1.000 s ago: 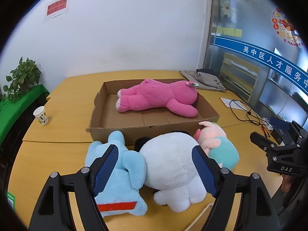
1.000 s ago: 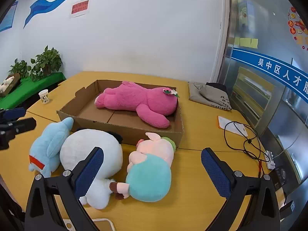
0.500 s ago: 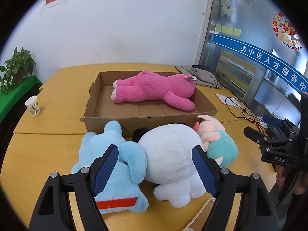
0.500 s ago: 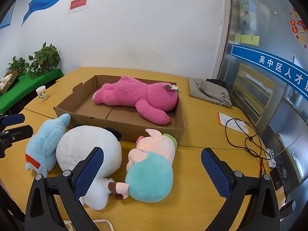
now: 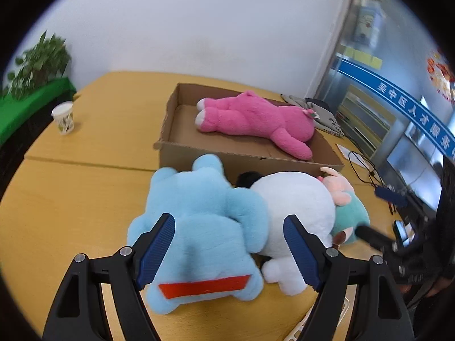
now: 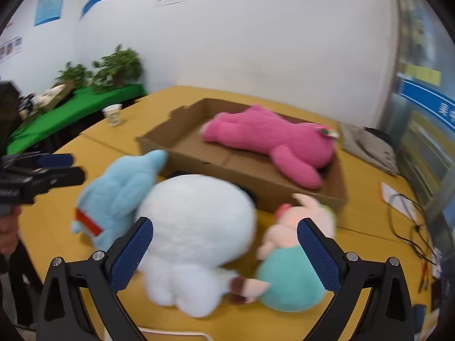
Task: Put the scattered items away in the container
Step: 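Move both grippers onto the light blue plush and close on it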
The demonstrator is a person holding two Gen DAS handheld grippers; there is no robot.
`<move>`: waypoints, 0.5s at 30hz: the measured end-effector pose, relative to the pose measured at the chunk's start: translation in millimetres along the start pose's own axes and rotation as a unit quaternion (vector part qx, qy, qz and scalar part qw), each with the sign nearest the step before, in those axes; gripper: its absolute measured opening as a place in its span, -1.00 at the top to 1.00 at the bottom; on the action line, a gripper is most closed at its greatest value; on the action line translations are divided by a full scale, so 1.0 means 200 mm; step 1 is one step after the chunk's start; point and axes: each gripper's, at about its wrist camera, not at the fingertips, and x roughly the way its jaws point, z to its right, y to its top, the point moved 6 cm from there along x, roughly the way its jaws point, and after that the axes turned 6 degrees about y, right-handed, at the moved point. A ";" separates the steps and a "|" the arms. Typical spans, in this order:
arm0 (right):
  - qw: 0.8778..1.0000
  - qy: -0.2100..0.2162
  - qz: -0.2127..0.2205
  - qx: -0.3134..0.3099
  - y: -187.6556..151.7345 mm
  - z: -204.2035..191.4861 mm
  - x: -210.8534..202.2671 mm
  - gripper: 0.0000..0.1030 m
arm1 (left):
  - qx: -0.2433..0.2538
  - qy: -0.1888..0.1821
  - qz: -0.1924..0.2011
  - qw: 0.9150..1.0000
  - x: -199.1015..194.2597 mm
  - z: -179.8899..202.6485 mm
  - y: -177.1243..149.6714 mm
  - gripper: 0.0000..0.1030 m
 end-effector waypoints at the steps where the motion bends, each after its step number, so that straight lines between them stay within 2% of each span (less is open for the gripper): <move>1: 1.000 0.027 -0.002 -0.010 0.00 -0.07 0.03 -0.99 | -0.012 -0.005 -0.006 1.000 0.01 -0.04 0.00 -0.53; 4: 0.995 0.090 -0.013 -0.032 -0.02 -0.24 0.11 -0.99 | -0.040 -0.016 -0.027 0.999 0.07 -0.15 -0.03 -0.53; 8: 0.987 0.151 -0.022 -0.056 -0.04 -0.45 0.20 -0.99 | -0.061 -0.033 -0.061 0.996 0.17 -0.25 -0.09 -0.53; 10: 0.980 0.188 -0.033 -0.052 -0.05 -0.54 0.25 -0.99 | -0.063 -0.039 -0.081 0.994 0.24 -0.27 -0.12 -0.53; 12: 0.975 0.213 -0.045 -0.043 -0.06 -0.61 0.30 -0.99 | -0.077 -0.070 -0.094 0.990 0.29 -0.29 -0.14 -0.54; 15: 0.968 0.240 -0.070 -0.027 -0.08 -0.68 0.40 -0.99 | -0.079 -0.088 -0.110 0.987 0.34 -0.28 -0.16 -0.67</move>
